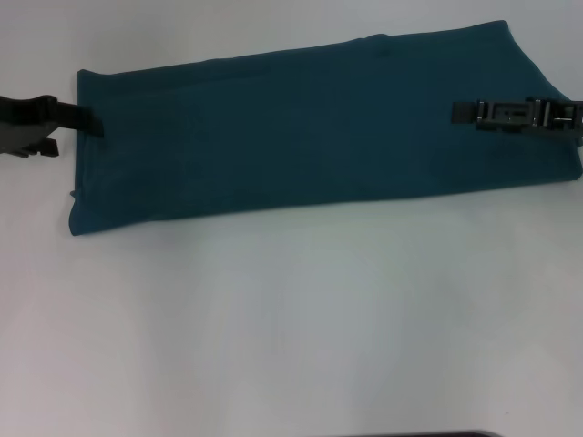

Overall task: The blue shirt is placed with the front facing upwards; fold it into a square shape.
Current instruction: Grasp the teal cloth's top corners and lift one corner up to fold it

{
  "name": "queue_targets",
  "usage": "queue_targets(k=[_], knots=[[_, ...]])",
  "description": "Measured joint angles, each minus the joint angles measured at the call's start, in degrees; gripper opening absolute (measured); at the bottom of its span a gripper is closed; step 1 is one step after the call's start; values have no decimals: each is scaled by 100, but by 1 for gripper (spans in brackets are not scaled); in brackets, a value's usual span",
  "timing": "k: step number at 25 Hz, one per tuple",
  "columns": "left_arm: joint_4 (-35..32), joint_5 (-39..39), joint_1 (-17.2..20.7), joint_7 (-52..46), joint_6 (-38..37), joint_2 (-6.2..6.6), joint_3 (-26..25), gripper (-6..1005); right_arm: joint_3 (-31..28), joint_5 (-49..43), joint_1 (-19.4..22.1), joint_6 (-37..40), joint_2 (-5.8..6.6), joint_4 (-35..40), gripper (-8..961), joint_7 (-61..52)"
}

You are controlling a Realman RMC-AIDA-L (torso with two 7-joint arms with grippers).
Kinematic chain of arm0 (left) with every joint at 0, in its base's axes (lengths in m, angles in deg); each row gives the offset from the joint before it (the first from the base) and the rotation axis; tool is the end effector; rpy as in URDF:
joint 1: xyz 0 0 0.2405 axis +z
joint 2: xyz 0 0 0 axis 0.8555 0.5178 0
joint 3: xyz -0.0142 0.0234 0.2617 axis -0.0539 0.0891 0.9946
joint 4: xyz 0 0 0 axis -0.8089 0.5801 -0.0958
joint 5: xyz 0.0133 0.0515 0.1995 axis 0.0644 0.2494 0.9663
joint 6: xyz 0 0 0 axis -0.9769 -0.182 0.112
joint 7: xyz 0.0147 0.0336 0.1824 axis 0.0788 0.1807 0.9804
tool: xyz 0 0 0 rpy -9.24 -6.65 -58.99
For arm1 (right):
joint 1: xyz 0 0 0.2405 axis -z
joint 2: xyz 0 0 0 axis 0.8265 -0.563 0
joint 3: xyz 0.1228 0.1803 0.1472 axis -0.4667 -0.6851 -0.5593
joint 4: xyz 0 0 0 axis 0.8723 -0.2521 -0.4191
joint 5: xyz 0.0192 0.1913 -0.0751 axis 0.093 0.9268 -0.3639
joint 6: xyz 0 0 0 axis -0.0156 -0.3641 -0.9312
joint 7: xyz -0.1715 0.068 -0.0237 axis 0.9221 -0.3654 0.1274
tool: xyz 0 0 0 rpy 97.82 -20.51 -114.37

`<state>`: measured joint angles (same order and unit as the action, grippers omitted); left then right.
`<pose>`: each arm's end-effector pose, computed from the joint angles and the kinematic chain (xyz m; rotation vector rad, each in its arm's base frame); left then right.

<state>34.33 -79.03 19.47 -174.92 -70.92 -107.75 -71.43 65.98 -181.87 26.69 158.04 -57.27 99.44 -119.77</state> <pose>-0.3117 0.4112 0.0140 -1.9287 -1.8240 -0.0841 0.3011 0.3586 0.0060 -2.3107 1.5938 0.6611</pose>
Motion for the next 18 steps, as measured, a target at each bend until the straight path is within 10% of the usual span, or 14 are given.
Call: queue_targets(k=[18], knots=[[-382,299,-180,-269,461,-151,10,816,-12,8,-13,-30,26,0,851,-12]])
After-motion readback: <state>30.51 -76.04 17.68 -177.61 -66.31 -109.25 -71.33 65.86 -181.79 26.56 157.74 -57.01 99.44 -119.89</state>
